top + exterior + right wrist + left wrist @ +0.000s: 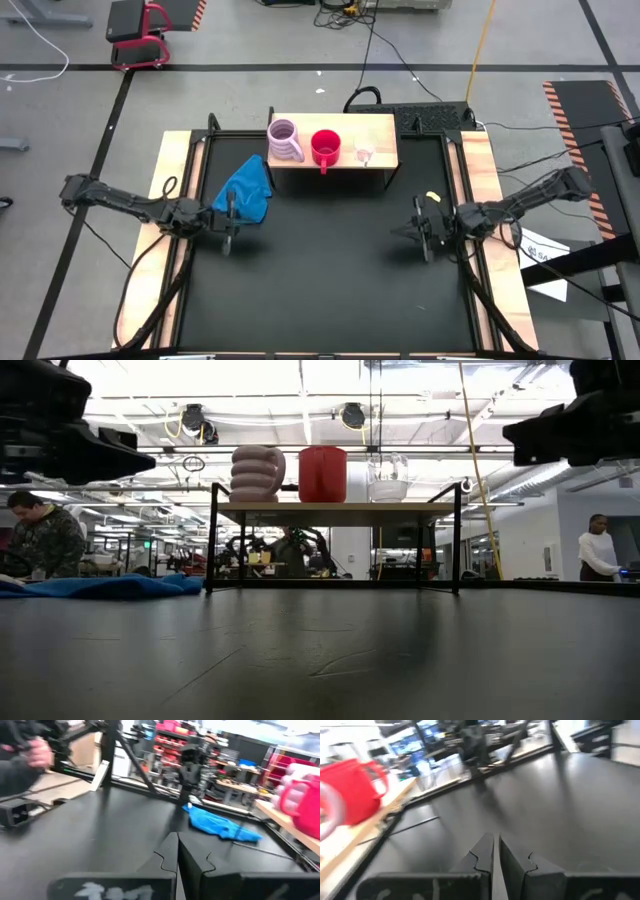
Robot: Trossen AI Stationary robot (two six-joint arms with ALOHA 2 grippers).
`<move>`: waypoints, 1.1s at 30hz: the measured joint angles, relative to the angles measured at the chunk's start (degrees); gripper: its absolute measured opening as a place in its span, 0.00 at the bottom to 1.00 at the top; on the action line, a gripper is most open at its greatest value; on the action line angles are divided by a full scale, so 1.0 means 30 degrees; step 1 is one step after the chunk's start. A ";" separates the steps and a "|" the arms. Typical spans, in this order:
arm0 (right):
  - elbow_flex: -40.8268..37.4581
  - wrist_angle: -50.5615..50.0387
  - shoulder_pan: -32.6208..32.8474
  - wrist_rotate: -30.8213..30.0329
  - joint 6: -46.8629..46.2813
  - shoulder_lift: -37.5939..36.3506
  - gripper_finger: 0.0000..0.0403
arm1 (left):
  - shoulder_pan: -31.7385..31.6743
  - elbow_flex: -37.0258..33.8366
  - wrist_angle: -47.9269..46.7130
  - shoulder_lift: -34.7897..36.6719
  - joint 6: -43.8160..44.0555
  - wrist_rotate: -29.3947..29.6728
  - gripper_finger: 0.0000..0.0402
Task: Stack small to large cups/mugs on shelf
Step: Return to Home Position
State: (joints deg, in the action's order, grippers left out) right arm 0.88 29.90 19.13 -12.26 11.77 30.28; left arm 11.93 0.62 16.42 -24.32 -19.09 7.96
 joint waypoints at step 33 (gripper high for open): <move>-0.0012 -0.3050 -0.7438 0.8074 -0.4643 0.0562 0.00 | -0.8199 0.0000 -0.3304 -0.0015 0.2172 -0.6632 0.01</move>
State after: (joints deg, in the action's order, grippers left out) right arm 0.84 20.75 -3.18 11.96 -2.15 31.97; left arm -12.67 0.62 6.51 -24.36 -12.57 -11.94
